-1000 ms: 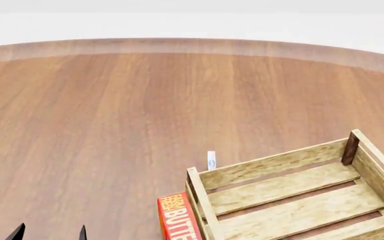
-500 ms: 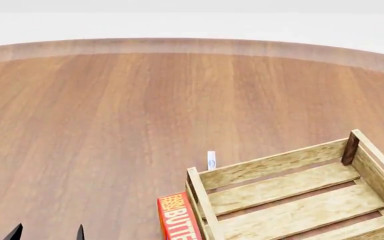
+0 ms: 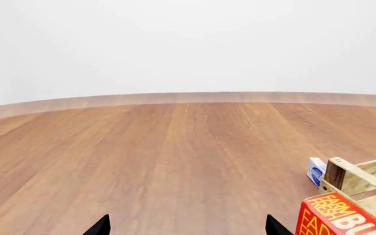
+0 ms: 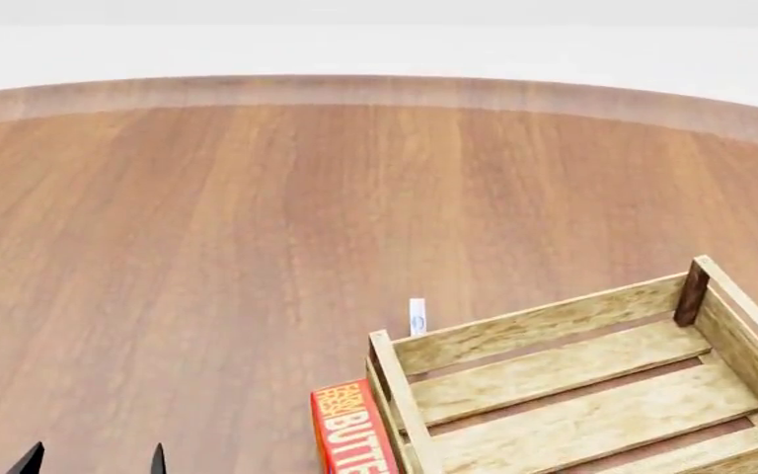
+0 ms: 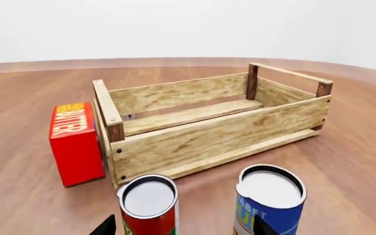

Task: Pick up the tomato sauce, and put it in the wooden tray.

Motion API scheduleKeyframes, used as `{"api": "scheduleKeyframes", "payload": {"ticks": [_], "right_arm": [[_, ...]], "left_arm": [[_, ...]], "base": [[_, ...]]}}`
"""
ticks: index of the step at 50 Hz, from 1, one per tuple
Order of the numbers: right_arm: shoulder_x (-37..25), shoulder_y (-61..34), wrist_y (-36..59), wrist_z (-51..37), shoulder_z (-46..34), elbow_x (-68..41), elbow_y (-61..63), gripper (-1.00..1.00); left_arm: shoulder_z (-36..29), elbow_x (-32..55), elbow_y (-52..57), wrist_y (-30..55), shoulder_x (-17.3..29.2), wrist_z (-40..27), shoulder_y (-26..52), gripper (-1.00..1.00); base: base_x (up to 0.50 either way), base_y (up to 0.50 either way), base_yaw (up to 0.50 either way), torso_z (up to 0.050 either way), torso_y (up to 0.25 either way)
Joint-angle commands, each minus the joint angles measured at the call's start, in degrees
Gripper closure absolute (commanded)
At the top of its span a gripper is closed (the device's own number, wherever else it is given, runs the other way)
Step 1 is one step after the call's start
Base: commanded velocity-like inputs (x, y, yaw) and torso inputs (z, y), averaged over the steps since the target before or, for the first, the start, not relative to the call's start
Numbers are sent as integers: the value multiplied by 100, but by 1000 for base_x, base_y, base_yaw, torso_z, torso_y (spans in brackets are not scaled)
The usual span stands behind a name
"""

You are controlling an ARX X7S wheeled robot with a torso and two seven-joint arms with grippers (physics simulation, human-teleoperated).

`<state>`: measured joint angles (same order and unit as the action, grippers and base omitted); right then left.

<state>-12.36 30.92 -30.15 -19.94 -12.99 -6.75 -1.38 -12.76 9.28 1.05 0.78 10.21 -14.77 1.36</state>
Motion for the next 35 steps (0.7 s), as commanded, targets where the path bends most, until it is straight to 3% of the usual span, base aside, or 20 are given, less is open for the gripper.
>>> {"api": "scheduleKeyframes", "payload": {"ticks": [1,35], "right_arm": [[167,-472,225,84,112,-32,-642,-100],[140,-824,432,17,-169,202,-1073,-100]], "left_arm": [[101,-12,-31,-4,-65,100,2,-100],[-9,69,-34,-35,24,2,26,-100]], "base": [[0,0,0,0,0],[0,0,0,0,0]]}}
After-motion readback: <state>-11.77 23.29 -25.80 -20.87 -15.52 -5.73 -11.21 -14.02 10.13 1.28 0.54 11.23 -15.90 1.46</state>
